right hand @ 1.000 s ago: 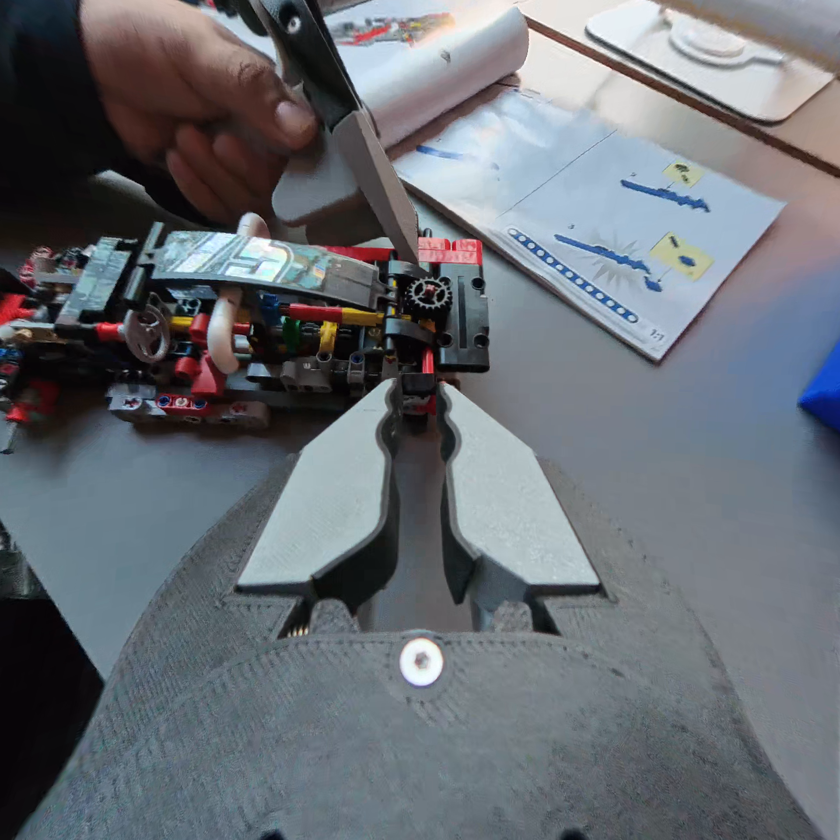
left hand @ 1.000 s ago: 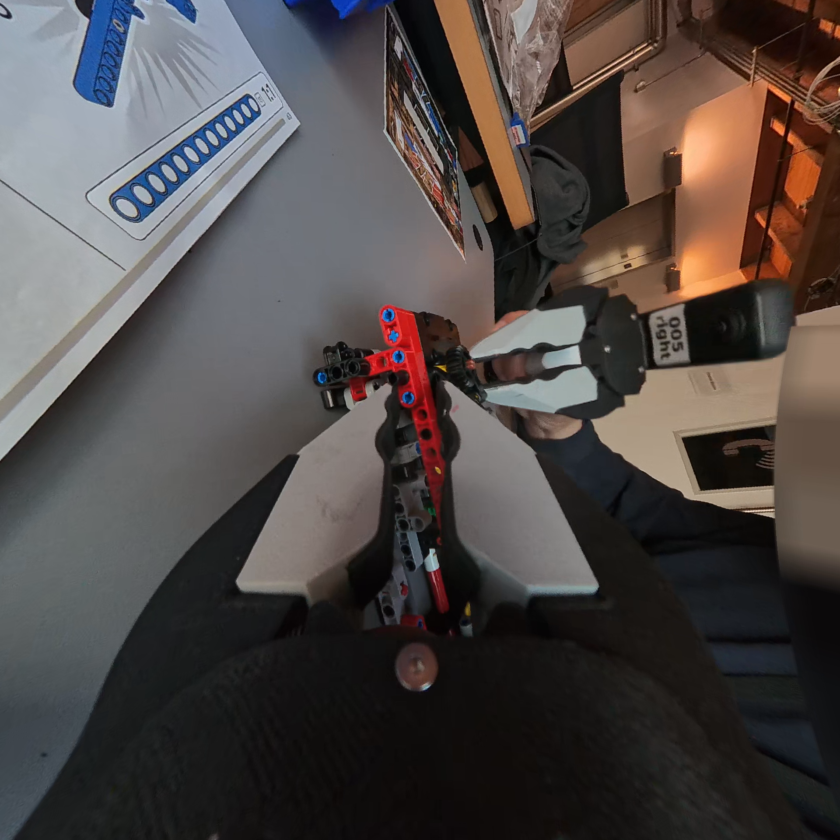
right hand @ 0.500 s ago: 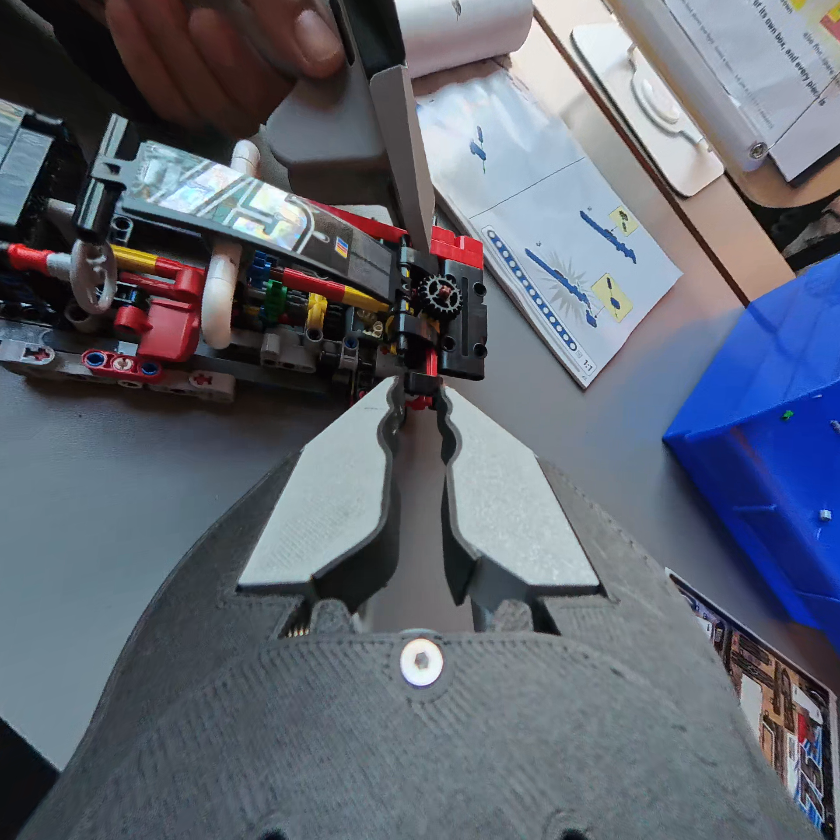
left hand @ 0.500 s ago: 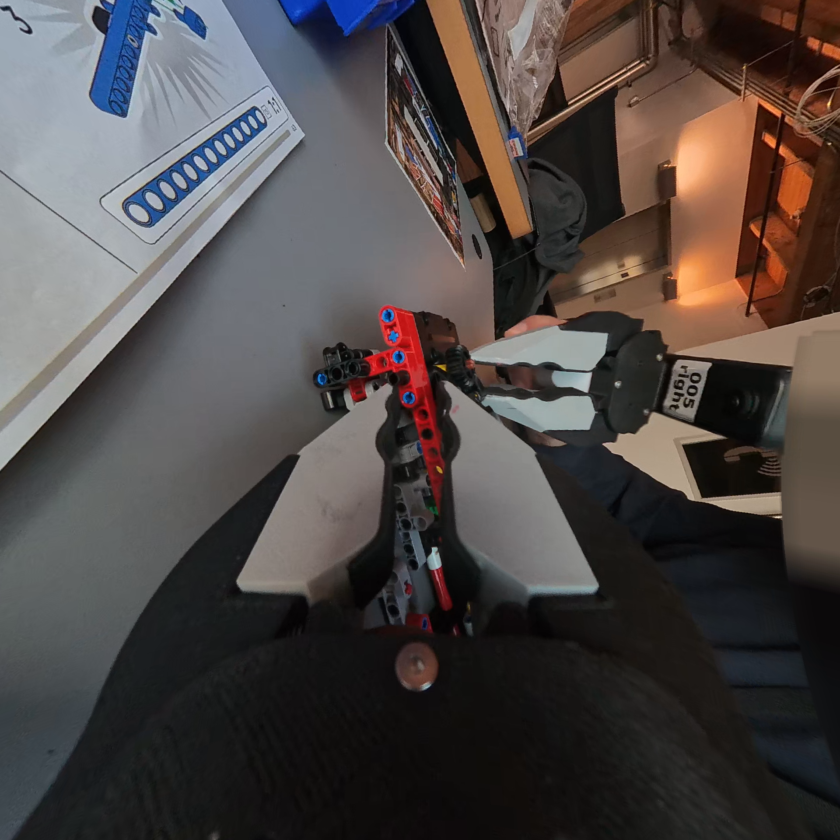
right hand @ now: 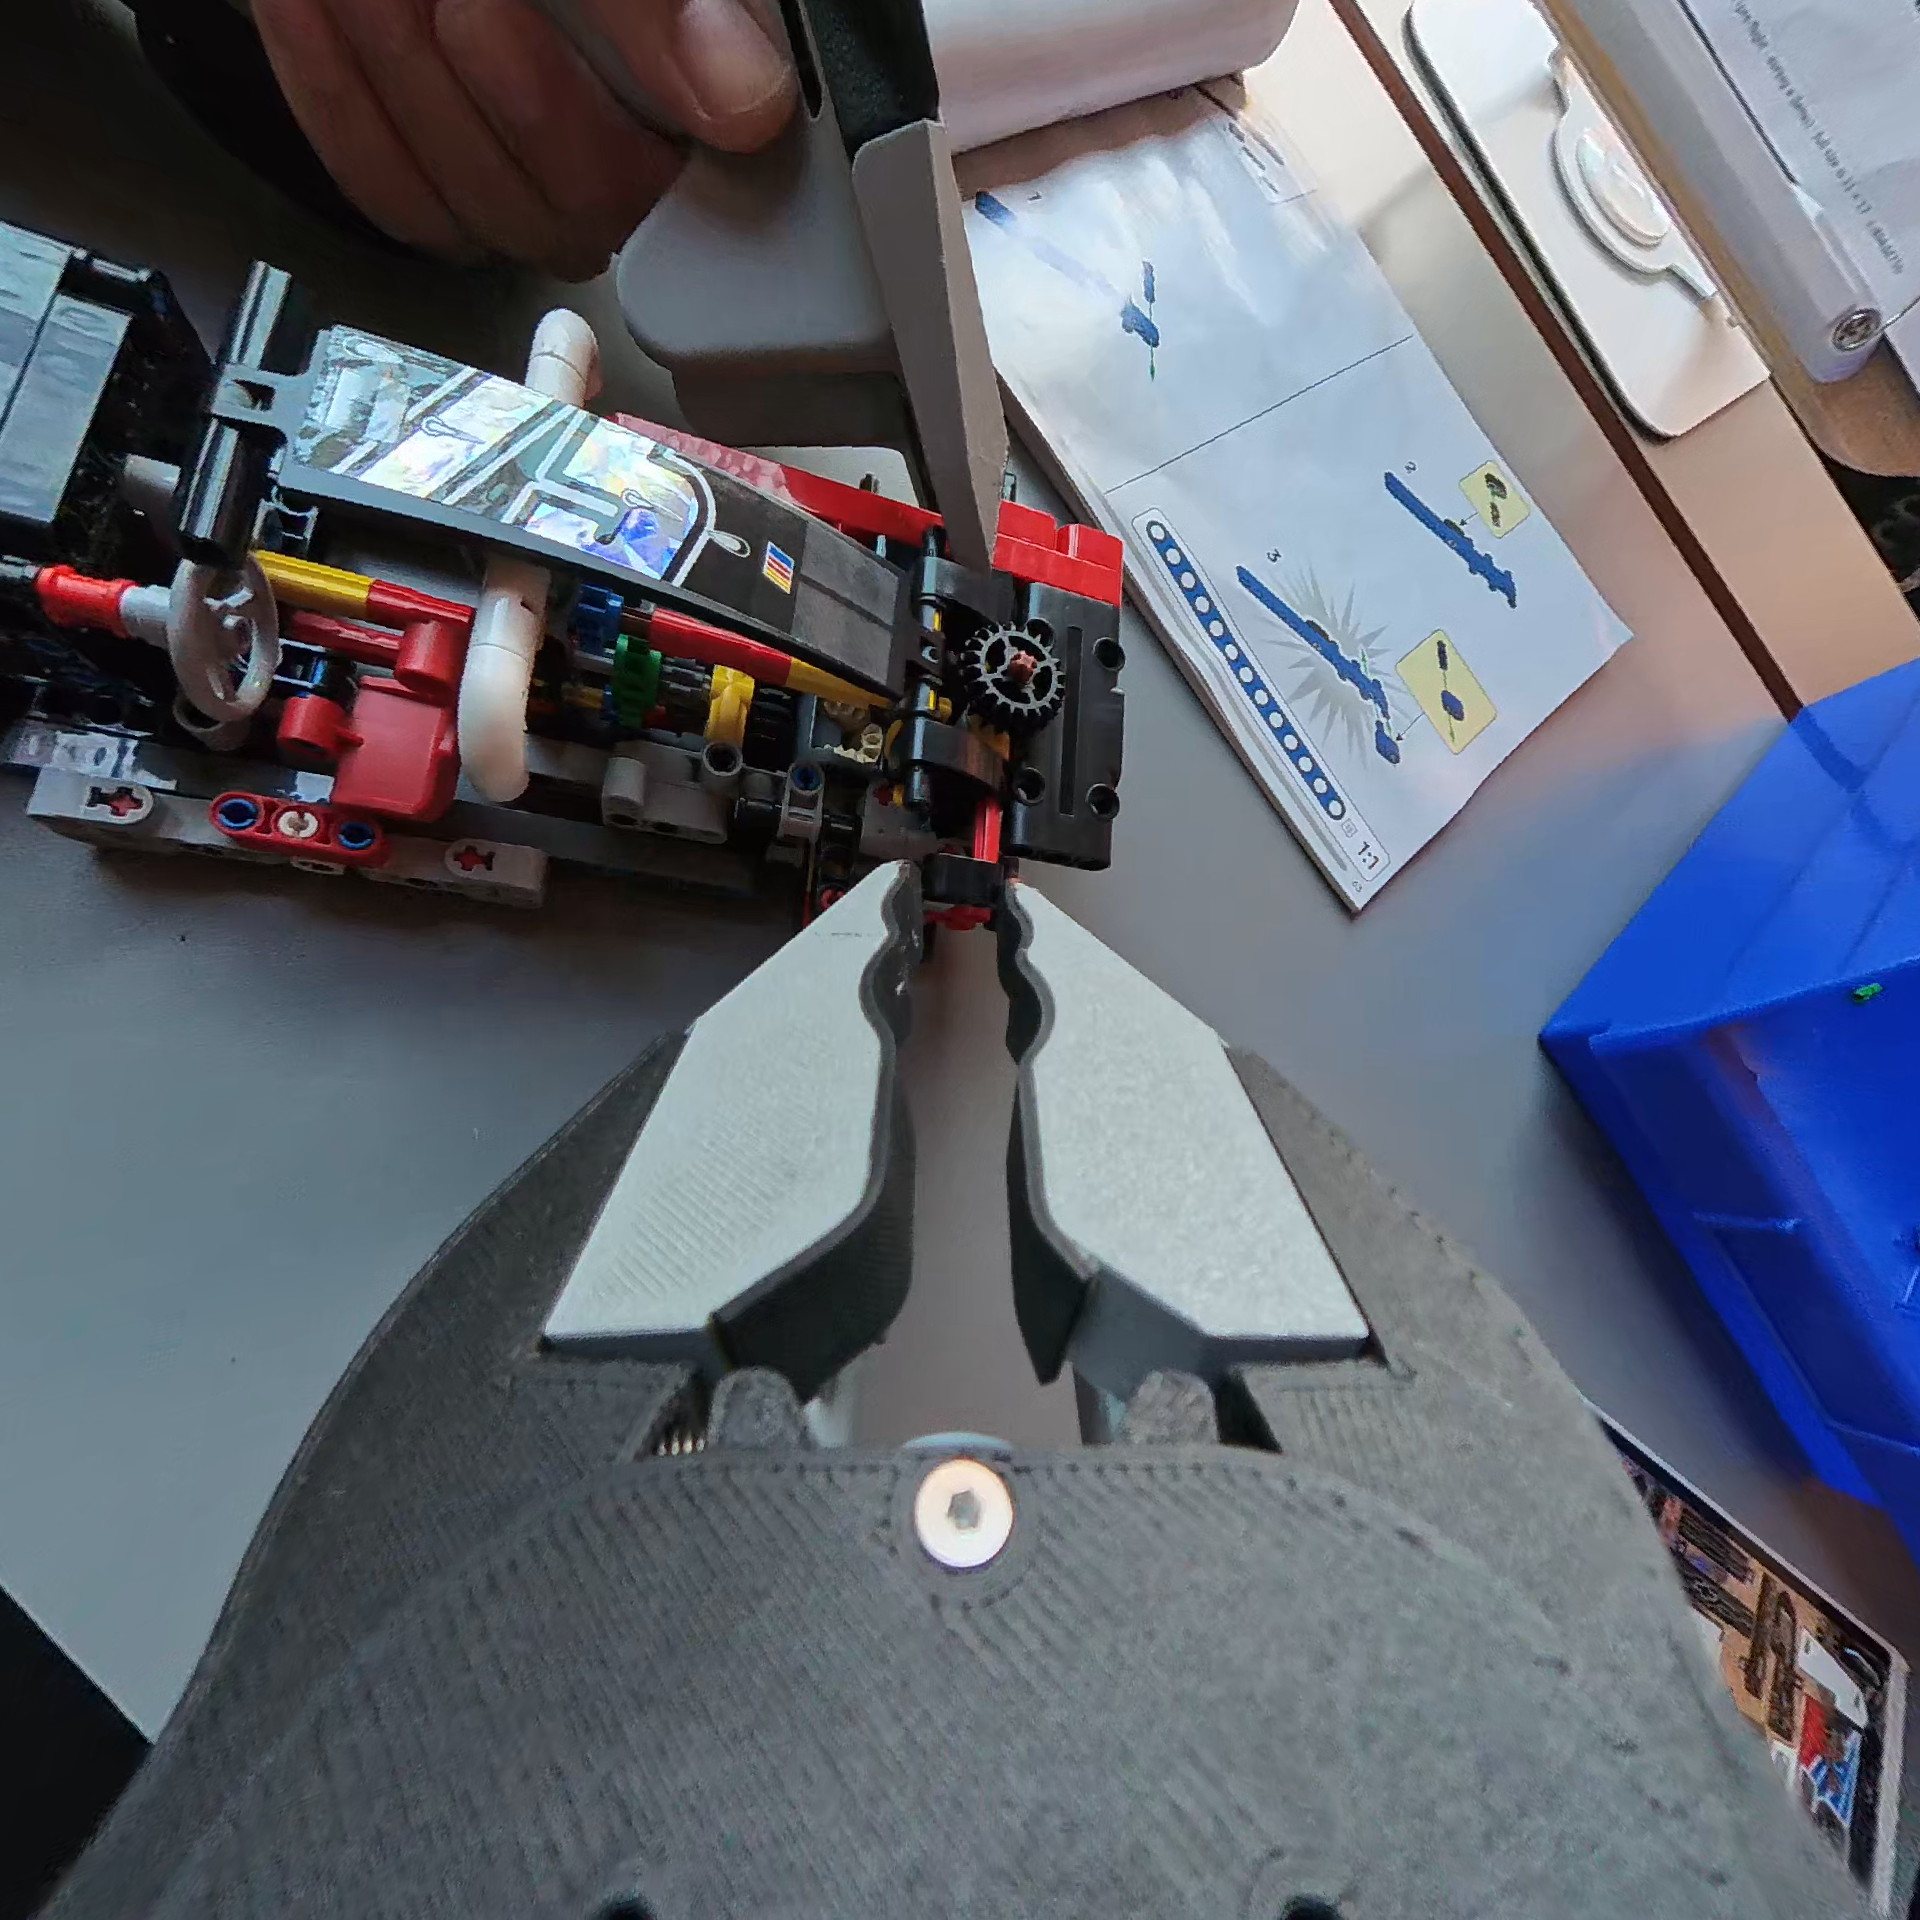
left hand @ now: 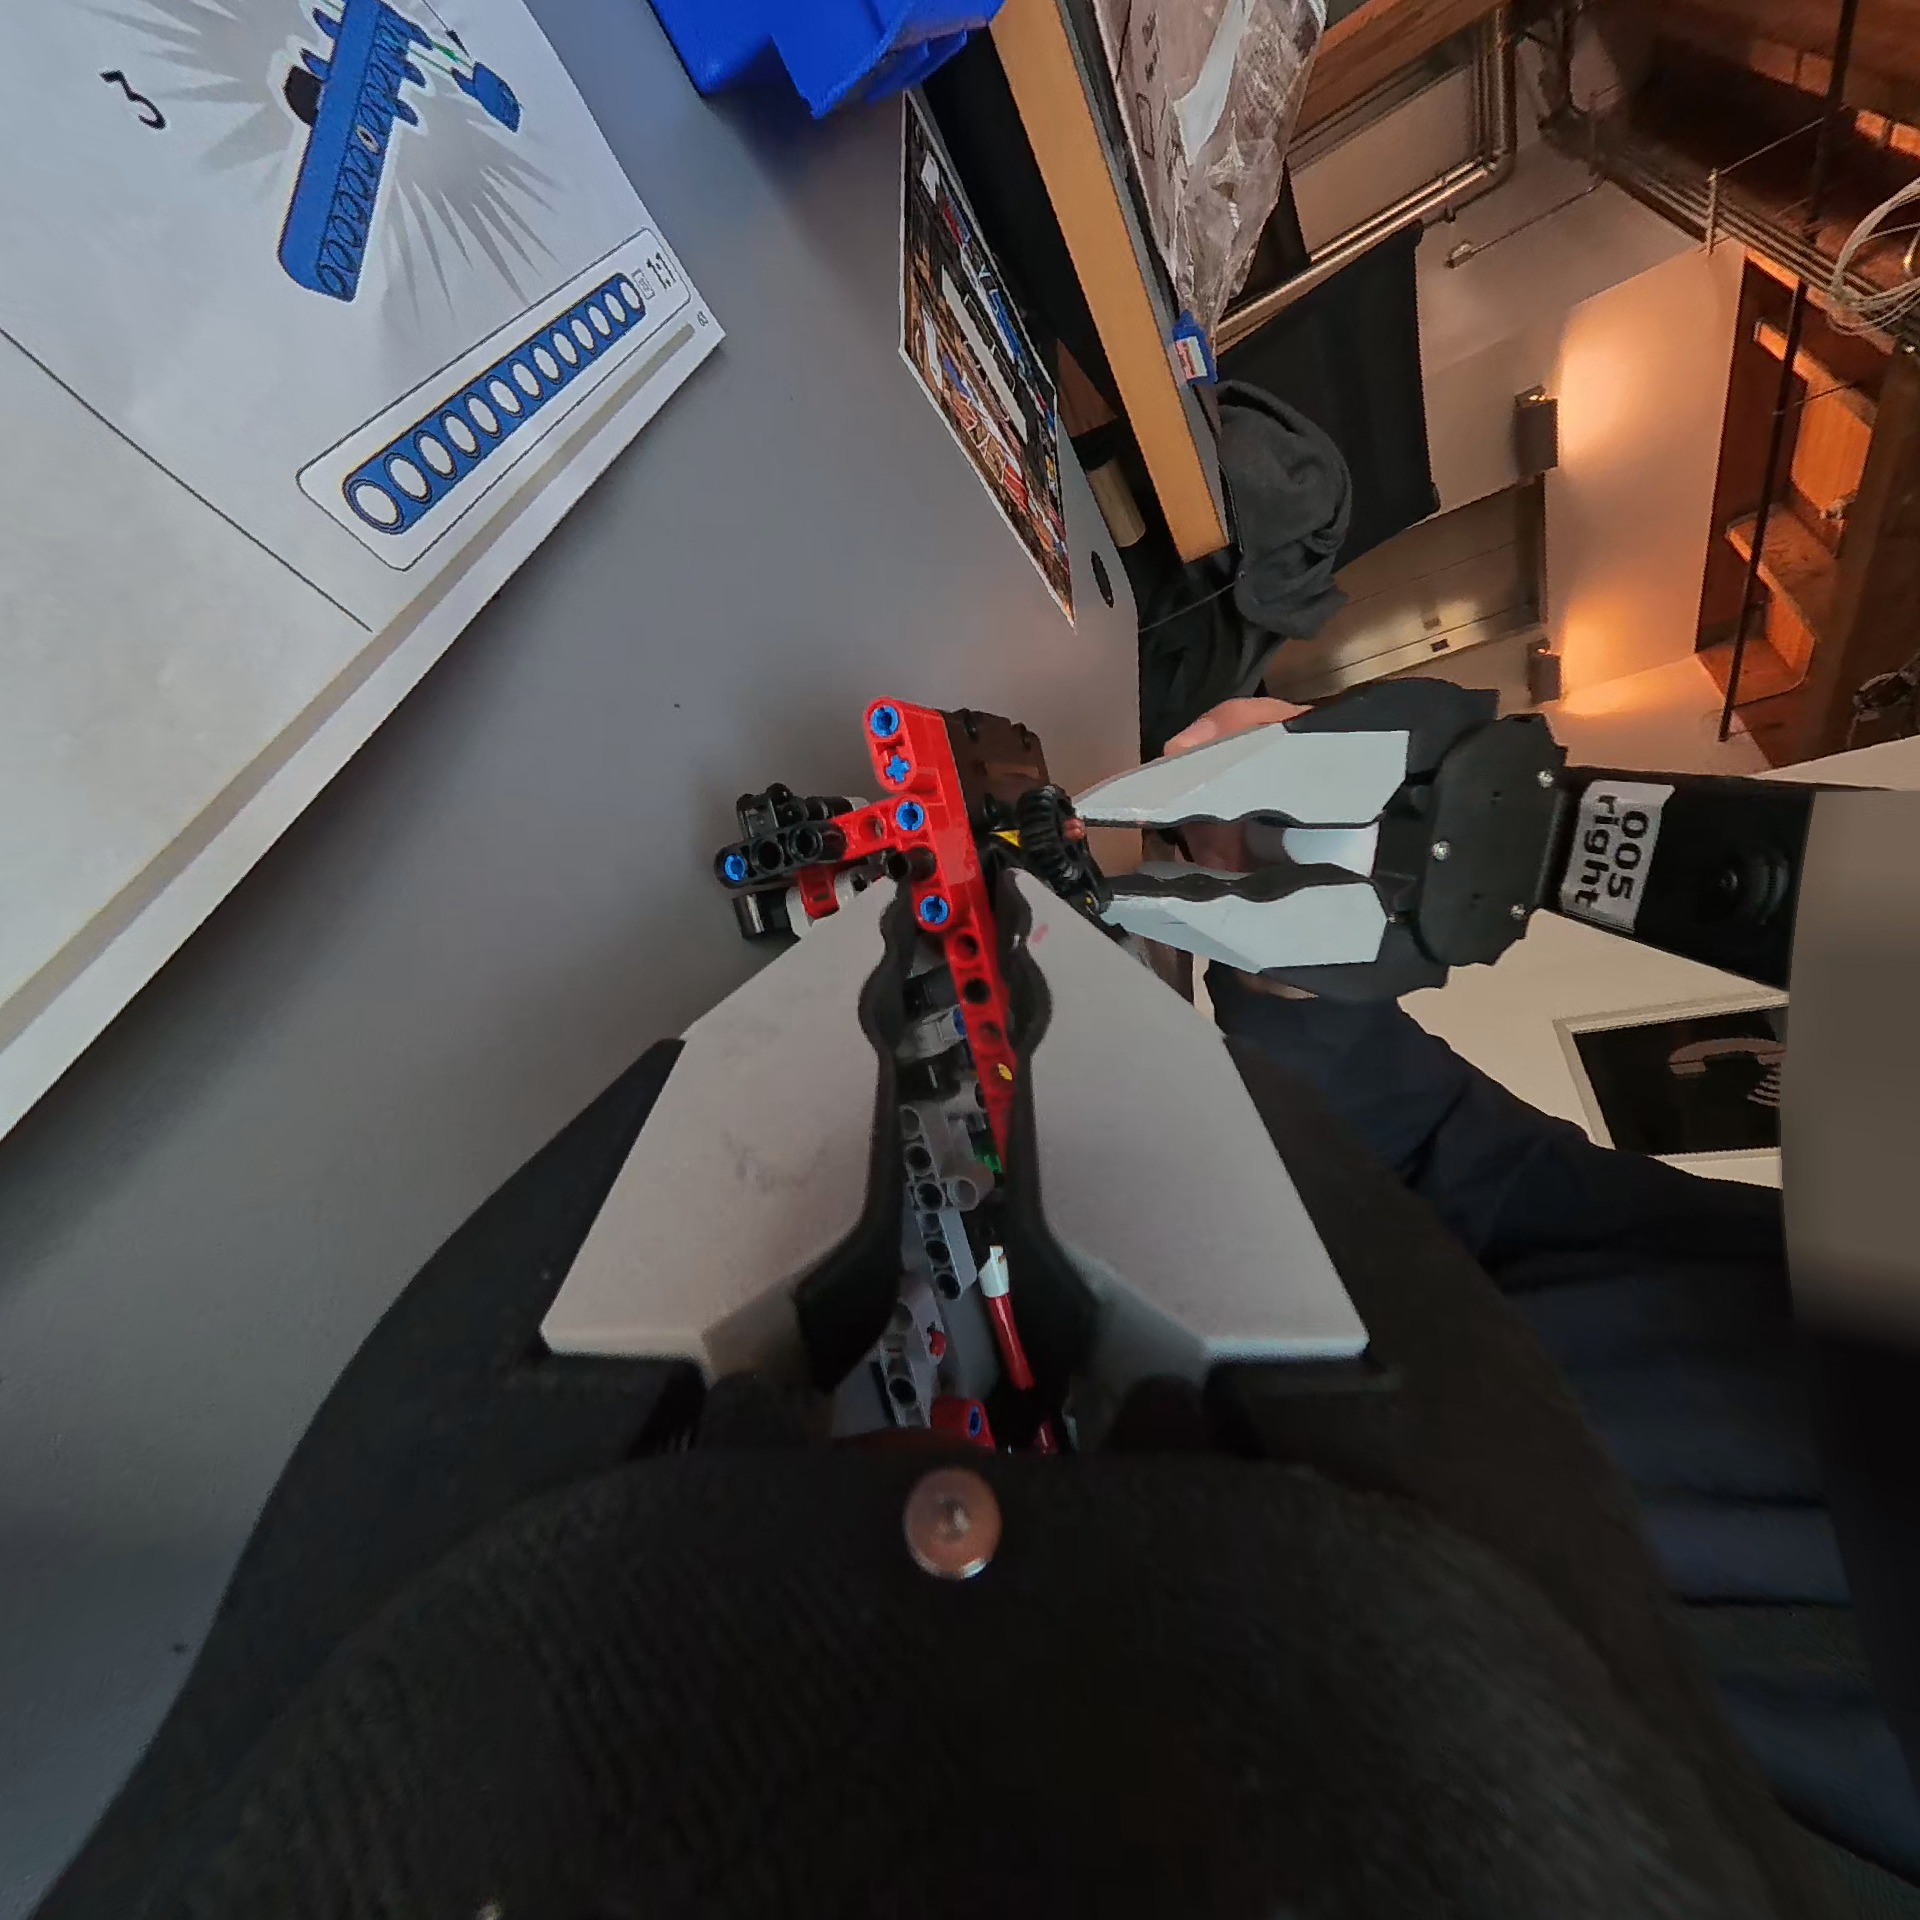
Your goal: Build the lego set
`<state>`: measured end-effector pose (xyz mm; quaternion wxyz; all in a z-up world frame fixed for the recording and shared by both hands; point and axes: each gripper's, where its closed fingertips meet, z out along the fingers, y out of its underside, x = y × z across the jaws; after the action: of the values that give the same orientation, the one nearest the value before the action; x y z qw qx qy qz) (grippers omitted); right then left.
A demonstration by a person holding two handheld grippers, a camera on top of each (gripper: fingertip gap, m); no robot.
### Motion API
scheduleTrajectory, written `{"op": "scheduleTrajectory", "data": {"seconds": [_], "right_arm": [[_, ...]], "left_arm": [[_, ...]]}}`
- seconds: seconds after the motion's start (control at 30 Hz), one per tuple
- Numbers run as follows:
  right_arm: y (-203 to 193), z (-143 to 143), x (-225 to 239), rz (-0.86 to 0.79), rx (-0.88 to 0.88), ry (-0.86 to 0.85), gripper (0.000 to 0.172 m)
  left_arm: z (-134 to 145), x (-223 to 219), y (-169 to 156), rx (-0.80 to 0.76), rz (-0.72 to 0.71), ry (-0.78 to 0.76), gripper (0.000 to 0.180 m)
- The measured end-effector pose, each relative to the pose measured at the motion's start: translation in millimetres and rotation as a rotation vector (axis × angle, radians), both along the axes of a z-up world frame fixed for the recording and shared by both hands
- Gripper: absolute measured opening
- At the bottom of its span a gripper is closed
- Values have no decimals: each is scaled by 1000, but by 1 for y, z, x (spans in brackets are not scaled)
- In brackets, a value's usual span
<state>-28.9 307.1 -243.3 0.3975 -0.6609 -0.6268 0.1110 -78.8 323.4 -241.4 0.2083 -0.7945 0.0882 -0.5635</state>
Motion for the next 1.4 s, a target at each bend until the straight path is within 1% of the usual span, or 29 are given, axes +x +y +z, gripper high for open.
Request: {"op": "scheduleTrajectory", "data": {"seconds": [0.23, 0.4, 0.53, 0.6, 0.7, 0.8, 0.93, 1.07, 1.2, 1.27, 1.4], "right_arm": [[1, 0, -1, 2, 33, -16, 11], [2, 0, 0, 2, 98, -148, 11], [2, -1, 0, -26, 82, -215, 11], [2, -1, 1, -36, 41, -170, 12], [-1, 1, 3, -43, -42, -43, 12], [2, 5, 11, -72, 1, 13, 12], [-2, 5, 18, -88, -2, 58, 12], [-15, 33, 21, -32, 61, 227, 12], [-23, 57, 27, -2, 70, 405, 12], [-26, 60, 30, 10, 84, 426, 12], [-27, 54, 34, 3, 103, 403, 12]], "left_arm": [[0, -1, 1, 0, 6, 3, 14], [0, -1, 0, 15, -1, 29, 14], [0, -2, 1, 6, 7, 29, 14], [0, -2, 1, -3, 8, 9, 14], [0, 0, 0, -8, -6, -15, 14], [0, 0, 0, -3, -12, 1, 14], [0, -3, -1, -13, -13, 6, 15], [-1, -18, 2, 9, 18, 69, 16], [-1, -30, 4, 9, 45, 86, 17], [-1, -35, 3, 5, 52, 89, 17], [0, -41, 1, -23, 75, 52, 17]]}}
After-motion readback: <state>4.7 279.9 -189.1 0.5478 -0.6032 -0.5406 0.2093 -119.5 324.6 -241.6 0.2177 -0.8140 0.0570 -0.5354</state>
